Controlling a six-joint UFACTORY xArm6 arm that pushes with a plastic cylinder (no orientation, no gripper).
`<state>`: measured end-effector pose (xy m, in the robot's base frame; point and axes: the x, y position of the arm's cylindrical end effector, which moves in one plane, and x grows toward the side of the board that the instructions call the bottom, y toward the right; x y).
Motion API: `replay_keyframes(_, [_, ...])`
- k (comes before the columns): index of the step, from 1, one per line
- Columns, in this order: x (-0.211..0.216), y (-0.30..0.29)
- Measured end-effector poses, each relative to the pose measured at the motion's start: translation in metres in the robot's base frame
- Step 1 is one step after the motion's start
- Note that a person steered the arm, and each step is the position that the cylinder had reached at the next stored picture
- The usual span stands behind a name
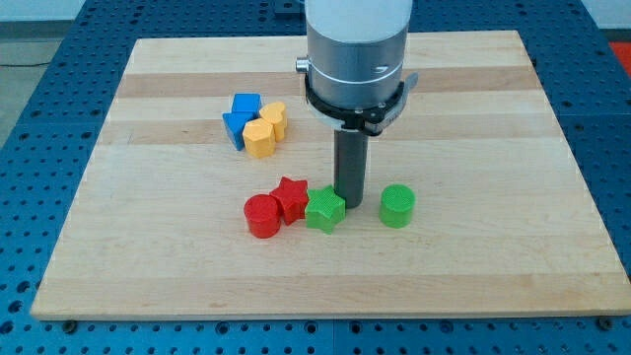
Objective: Place the green circle to the bottom center of the board
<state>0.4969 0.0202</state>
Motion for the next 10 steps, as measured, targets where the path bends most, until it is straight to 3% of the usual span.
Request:
replay_keyframes(1, [-0.003, 0.016])
replay_keyframes(3, [-0.01, 0.136])
replay_keyframes(5, [0.033, 0.092])
replay_keyframes(8, [0.002, 0.099])
replay_keyframes(10, [0.031, 0.048])
